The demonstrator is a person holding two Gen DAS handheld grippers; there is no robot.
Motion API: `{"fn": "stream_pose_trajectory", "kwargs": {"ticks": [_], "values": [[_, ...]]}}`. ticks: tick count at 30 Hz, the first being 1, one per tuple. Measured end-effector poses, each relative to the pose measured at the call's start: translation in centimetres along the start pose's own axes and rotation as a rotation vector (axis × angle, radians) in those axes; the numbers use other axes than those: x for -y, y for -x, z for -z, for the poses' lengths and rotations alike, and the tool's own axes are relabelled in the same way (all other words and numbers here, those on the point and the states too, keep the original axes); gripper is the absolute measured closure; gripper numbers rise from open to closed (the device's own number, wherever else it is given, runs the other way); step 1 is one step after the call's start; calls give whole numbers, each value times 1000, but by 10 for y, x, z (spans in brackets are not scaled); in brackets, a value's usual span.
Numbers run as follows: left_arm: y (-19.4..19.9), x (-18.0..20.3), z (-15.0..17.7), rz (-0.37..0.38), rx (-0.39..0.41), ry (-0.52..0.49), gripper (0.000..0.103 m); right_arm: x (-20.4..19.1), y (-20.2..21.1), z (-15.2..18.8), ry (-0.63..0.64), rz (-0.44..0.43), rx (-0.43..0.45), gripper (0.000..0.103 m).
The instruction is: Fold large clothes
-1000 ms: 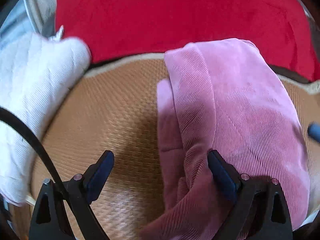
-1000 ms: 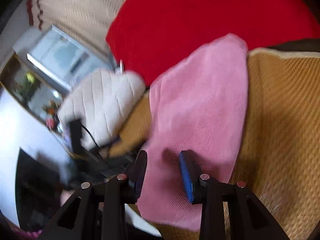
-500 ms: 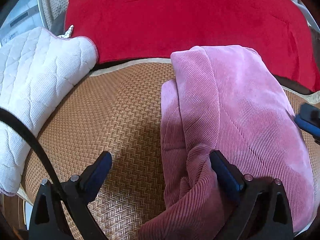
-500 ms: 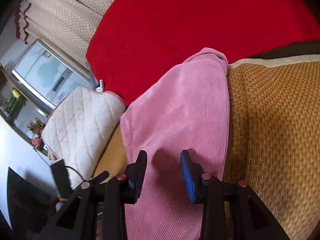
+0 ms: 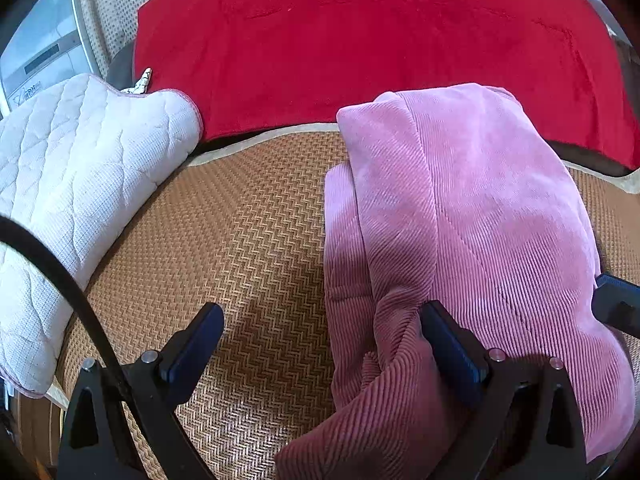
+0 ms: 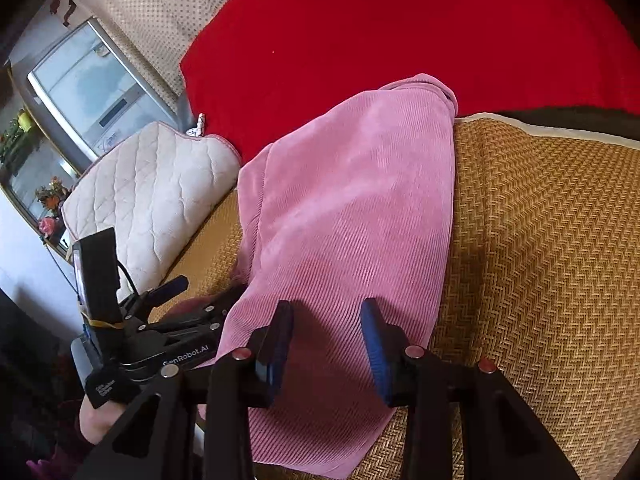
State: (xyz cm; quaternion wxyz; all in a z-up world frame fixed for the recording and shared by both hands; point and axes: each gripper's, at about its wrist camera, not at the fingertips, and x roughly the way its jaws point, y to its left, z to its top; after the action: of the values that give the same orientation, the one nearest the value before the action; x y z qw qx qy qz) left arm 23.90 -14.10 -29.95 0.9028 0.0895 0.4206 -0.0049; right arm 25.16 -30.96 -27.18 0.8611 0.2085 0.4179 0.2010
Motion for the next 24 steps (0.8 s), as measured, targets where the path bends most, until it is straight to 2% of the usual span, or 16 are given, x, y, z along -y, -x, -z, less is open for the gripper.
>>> {"fn": "stream_pose_trajectory", "kwargs": {"ticks": [5,14,19,24], "values": [[-1,1,2,-12,3,-8,3,-6,-1,5,37,39,11,62],[-7,0,6,3,-27,-8,3,-6,-4,5,36,36,16,62],[-7,12,2,-53,-51,-76,3,-9,-8,4,43,59,20,62],[-9,10,4,-35,-62,-39,3,-10,-9,7,45,74,33,62]]}}
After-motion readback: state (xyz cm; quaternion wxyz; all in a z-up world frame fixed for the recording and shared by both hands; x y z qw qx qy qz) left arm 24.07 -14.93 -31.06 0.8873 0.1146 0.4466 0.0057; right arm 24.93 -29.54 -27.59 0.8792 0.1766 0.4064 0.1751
